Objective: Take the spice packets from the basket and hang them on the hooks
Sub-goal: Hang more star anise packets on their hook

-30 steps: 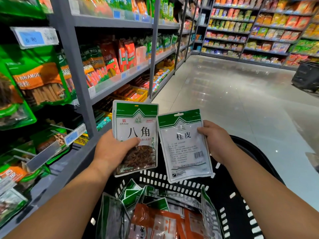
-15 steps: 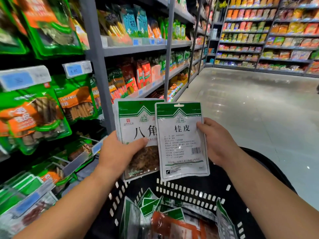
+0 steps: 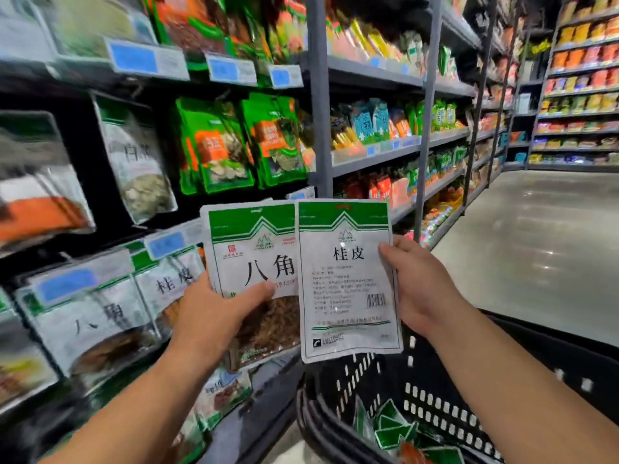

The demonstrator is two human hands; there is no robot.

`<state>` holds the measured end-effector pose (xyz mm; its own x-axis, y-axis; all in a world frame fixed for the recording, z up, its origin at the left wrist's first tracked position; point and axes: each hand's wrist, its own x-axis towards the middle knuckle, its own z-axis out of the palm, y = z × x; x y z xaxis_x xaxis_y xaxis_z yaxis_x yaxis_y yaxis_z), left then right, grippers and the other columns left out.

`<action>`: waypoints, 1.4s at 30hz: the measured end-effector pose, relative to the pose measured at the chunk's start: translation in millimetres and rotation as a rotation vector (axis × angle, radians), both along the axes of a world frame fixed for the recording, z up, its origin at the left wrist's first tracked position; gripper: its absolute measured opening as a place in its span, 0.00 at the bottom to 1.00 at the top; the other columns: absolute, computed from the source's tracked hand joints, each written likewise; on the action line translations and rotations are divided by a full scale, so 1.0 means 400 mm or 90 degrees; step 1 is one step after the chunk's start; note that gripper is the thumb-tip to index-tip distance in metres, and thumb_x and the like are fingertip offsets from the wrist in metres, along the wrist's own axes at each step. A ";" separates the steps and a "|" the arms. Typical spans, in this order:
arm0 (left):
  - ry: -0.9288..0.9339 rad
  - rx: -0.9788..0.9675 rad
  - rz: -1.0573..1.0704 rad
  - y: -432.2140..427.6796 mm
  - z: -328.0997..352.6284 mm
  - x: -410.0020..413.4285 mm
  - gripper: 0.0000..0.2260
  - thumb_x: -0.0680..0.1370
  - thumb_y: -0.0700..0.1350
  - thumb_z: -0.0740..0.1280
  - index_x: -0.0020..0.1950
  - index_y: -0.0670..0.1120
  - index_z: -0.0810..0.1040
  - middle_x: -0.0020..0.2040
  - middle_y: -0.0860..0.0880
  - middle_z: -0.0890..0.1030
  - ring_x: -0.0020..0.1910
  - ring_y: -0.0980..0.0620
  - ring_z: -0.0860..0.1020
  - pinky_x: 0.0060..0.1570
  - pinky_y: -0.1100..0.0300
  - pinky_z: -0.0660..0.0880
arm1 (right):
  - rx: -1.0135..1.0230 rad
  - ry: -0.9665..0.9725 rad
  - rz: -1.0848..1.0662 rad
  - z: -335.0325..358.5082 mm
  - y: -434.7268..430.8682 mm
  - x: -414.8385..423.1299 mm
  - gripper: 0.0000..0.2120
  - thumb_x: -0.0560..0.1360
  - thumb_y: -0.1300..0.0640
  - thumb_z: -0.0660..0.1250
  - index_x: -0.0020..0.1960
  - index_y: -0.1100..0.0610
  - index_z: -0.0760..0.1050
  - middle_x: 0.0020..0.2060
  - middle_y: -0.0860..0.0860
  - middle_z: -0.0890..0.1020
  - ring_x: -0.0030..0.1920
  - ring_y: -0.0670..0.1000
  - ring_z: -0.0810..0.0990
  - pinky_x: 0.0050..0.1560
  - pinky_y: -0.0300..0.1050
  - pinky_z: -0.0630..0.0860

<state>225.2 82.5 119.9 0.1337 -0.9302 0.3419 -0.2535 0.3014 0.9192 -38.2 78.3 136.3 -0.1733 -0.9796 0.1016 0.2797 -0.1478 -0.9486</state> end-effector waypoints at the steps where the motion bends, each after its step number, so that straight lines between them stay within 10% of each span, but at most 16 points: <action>1: 0.000 -0.005 0.016 0.019 0.011 0.031 0.15 0.68 0.48 0.82 0.52 0.54 0.84 0.46 0.59 0.87 0.47 0.54 0.86 0.50 0.52 0.82 | -0.007 -0.007 0.019 0.011 0.006 0.034 0.09 0.85 0.59 0.60 0.56 0.57 0.79 0.49 0.57 0.88 0.47 0.57 0.88 0.50 0.62 0.83; 19: 0.093 -0.102 0.228 0.398 0.129 0.504 0.19 0.66 0.50 0.82 0.55 0.51 0.85 0.51 0.52 0.88 0.51 0.48 0.87 0.57 0.43 0.81 | -0.070 -0.010 0.292 0.162 0.173 0.616 0.10 0.85 0.58 0.61 0.59 0.63 0.76 0.48 0.60 0.87 0.44 0.59 0.88 0.43 0.64 0.83; 24: 0.102 -0.103 0.255 0.445 0.096 0.556 0.15 0.68 0.45 0.80 0.53 0.49 0.85 0.49 0.51 0.88 0.49 0.49 0.87 0.52 0.48 0.82 | -0.096 0.033 0.291 0.130 0.190 0.705 0.09 0.84 0.58 0.62 0.50 0.60 0.77 0.47 0.62 0.87 0.47 0.64 0.87 0.49 0.73 0.81; 27: 0.125 -0.107 0.252 0.458 0.077 0.553 0.14 0.70 0.38 0.78 0.54 0.45 0.84 0.48 0.50 0.88 0.47 0.50 0.87 0.42 0.60 0.83 | -0.105 0.046 0.259 0.093 0.194 0.729 0.10 0.84 0.58 0.62 0.47 0.62 0.77 0.47 0.67 0.85 0.43 0.64 0.85 0.46 0.62 0.80; 36: 0.150 -0.062 0.237 0.439 0.024 0.546 0.15 0.71 0.37 0.78 0.56 0.44 0.83 0.49 0.48 0.88 0.48 0.46 0.87 0.49 0.49 0.83 | -0.149 0.112 0.209 0.038 0.169 0.755 0.15 0.79 0.50 0.66 0.48 0.64 0.75 0.46 0.66 0.83 0.50 0.71 0.82 0.44 0.61 0.77; 42: 0.137 -0.080 0.255 0.421 0.017 0.535 0.12 0.73 0.35 0.76 0.54 0.47 0.84 0.48 0.51 0.88 0.47 0.50 0.87 0.45 0.55 0.82 | -0.167 0.205 0.120 0.027 0.172 0.753 0.10 0.78 0.51 0.72 0.55 0.45 0.73 0.53 0.40 0.78 0.53 0.38 0.77 0.53 0.42 0.72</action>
